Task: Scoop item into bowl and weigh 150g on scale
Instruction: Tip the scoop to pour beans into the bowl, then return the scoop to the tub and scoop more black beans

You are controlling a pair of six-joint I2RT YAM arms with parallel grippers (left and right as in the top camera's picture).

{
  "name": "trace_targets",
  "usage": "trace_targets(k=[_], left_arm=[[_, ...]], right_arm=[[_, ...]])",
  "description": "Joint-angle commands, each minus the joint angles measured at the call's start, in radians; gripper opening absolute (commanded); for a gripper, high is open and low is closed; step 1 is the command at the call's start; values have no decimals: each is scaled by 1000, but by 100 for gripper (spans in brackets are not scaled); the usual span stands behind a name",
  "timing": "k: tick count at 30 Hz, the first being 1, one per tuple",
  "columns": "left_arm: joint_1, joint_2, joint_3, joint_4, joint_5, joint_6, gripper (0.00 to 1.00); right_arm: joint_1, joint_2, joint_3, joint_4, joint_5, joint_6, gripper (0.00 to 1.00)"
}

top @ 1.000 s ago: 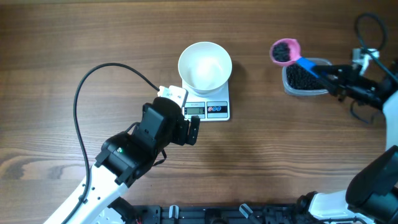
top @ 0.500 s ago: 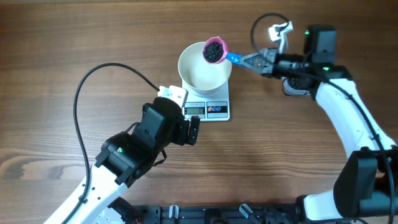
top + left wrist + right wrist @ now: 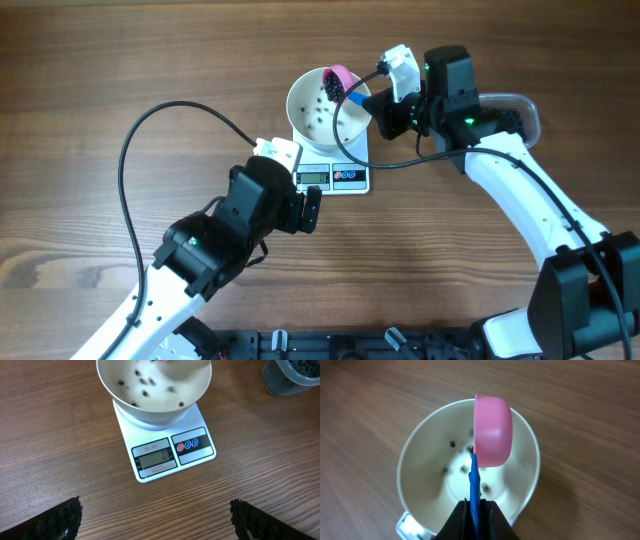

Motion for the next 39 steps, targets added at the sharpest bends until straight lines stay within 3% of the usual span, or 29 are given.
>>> trace_targets(k=[1,4,7,10,15,19,23,28,31,35,39], left_arm=[[5,0,2,0,8,16,100],[5,0,2,0,8,16,100],[5,0,2,0,8,16,100],[5,0,2,0,8,16,100],[5,0,2,0,8,16,100],[5,0,2,0,8,16,100],[5,0,2,0,8,16,100],[5,0,2,0,8,16,100],[5,0,2,0,8,16,100],[5,0,2,0,8,16,100],[5,0,2,0,8,16,100]], right_arm=[[15,-79,6,26,92,-52,4],[18,-111,6,19,91,-55,4],[46,-112,6,-47,95,-163,4],[69,-112,6,-76,193,-190,4],[129,-112,6,-73,328,-443,4],[164,-112,6,-69,391,-468,4],[173,-112,6,-65,390,-422,4],[165,-119,6,-58,276,-3,4],[78,-187,6,-25,273,71,4],[-221,-314,6,-55,165,66,4],[-498,-327,6,-231,235,-56,4]])
